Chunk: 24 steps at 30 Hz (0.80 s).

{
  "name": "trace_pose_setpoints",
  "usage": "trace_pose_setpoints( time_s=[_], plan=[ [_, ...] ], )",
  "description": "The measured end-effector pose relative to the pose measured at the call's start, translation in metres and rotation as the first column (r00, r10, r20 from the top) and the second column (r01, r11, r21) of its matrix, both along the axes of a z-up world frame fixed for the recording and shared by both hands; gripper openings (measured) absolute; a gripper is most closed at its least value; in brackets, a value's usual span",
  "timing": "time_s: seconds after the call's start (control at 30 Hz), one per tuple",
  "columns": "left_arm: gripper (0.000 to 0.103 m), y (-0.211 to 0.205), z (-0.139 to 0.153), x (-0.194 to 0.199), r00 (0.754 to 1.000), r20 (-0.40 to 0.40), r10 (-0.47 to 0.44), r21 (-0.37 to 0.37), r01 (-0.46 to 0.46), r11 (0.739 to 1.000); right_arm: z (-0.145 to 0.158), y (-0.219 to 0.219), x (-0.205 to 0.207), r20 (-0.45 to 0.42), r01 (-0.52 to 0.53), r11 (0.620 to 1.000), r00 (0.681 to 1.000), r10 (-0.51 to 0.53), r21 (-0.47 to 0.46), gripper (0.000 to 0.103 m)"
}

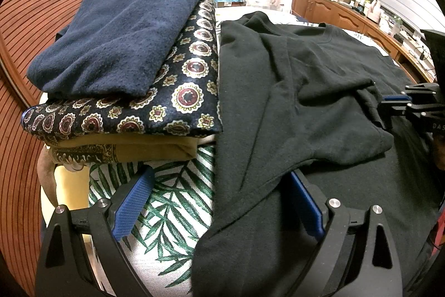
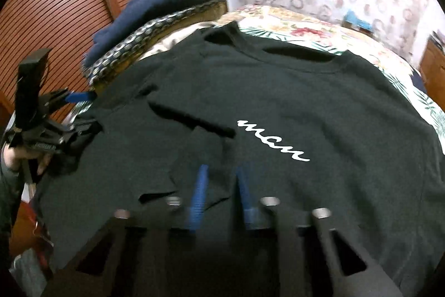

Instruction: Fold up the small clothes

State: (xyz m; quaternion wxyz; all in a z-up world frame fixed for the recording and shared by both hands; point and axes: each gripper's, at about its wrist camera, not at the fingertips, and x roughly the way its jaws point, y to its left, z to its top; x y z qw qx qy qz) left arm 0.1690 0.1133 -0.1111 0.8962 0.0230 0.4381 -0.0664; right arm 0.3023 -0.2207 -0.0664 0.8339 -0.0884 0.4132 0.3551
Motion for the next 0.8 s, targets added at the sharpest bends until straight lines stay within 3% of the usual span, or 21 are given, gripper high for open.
trace_pose_setpoints(
  time_s=[0.1,0.27,0.3,0.37,0.4,0.5,0.7,0.8],
  plan=[
    [0.094,0.000,0.000,0.000,1.000,0.000,0.000,0.000,0.000,1.000,0.010,-0.011,-0.001,0.056,-0.015,0.999,0.998,0.017,-0.035,0.003],
    [0.094,0.000,0.000,0.000,1.000,0.000,0.000,0.000,0.000,1.000,0.027,-0.042,0.021,0.174,0.216,0.973,0.964,-0.199,-0.081,0.003],
    [0.094,0.000,0.000,0.000,1.000,0.000,0.000,0.000,0.000,1.000,0.029,-0.045,0.022,0.200,0.249,0.965,0.953,-0.229,-0.082,0.006],
    [0.094,0.000,0.000,0.000,1.000,0.000,0.000,0.000,0.000,1.000,0.032,-0.050,0.021,0.229,0.300,0.951,0.933,-0.276,-0.075,0.026],
    [0.094,0.000,0.000,0.000,1.000,0.000,0.000,0.000,0.000,1.000,0.032,-0.051,0.019,0.227,0.307,0.949,0.931,-0.286,-0.067,0.028],
    [0.094,0.000,0.000,-0.001,1.000,0.000,0.000,-0.001,0.000,1.000,0.032,-0.047,0.003,0.189,0.253,0.967,0.950,-0.249,0.007,0.029],
    [0.094,0.002,0.002,-0.004,1.000,-0.004,0.021,0.002,-0.021,1.000,0.013,-0.019,-0.038,0.103,0.063,0.994,0.992,-0.072,0.090,0.029],
    [0.094,0.007,0.018,-0.018,0.998,0.064,0.027,-0.025,-0.025,0.999,0.000,-0.006,-0.048,0.086,0.025,0.995,0.996,-0.033,0.093,0.029]
  ],
)
